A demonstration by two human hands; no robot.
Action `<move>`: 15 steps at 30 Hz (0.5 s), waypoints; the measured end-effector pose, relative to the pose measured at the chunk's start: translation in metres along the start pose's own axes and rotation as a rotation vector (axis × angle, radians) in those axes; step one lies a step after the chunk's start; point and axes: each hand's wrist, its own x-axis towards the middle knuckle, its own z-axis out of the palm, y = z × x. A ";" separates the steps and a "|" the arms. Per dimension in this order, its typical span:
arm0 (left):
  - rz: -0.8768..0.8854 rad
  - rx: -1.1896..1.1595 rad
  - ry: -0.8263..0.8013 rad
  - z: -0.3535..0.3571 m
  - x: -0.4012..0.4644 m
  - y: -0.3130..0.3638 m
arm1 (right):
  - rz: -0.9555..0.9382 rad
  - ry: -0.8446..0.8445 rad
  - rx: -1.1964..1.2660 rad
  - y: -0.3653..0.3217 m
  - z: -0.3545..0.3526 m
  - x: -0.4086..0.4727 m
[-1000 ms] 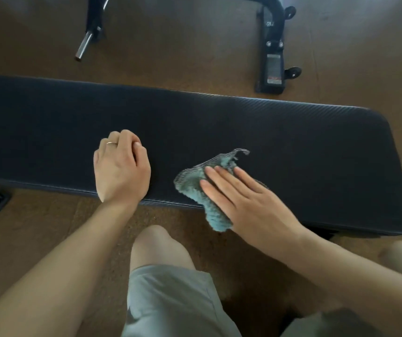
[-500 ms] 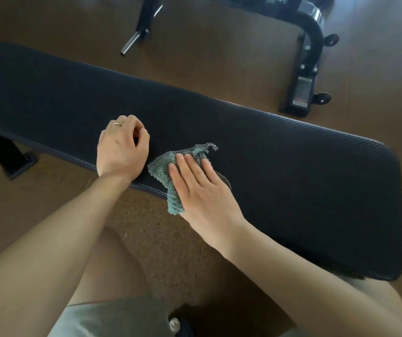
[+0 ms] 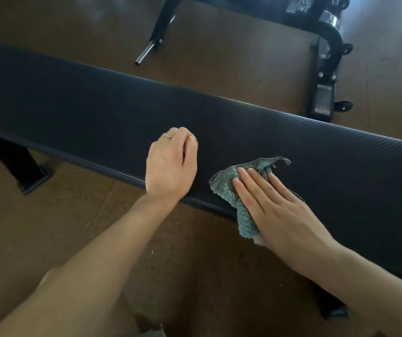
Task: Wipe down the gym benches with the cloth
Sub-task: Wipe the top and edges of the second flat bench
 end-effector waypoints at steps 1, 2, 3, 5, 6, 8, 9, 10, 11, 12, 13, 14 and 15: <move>0.065 -0.023 -0.025 -0.008 0.000 -0.003 | 0.009 0.013 -0.007 -0.005 -0.001 0.007; 0.130 -0.016 -0.038 -0.018 0.002 -0.008 | 0.024 0.022 -0.012 -0.010 -0.002 0.013; 0.189 0.015 -0.029 -0.032 0.006 -0.016 | 0.046 0.025 -0.011 -0.016 -0.002 0.019; 0.245 0.082 0.005 -0.058 0.023 -0.046 | 0.086 0.026 -0.018 -0.031 -0.005 0.037; 0.228 0.110 0.010 -0.068 0.035 -0.068 | 0.104 0.021 -0.018 -0.039 -0.007 0.048; 0.118 0.144 -0.016 -0.082 0.056 -0.110 | 0.136 -0.019 0.000 -0.053 -0.012 0.071; 0.062 0.143 -0.029 -0.083 0.063 -0.126 | 0.142 -0.044 0.004 -0.060 -0.015 0.083; 0.030 0.131 -0.041 -0.082 0.067 -0.133 | 0.145 -0.071 0.007 -0.066 -0.018 0.095; 0.029 0.125 -0.051 -0.079 0.068 -0.135 | 0.147 -0.093 0.015 -0.072 -0.020 0.107; 0.064 0.128 -0.061 -0.076 0.066 -0.133 | 0.150 -0.102 0.026 -0.077 -0.023 0.118; 0.109 0.136 -0.074 -0.074 0.064 -0.131 | 0.152 -0.114 0.044 -0.083 -0.025 0.127; 0.128 0.133 -0.085 -0.074 0.062 -0.129 | 0.161 -0.143 0.064 -0.087 -0.027 0.133; 0.120 0.125 -0.091 -0.074 0.061 -0.130 | 0.173 -0.165 0.078 -0.090 -0.029 0.138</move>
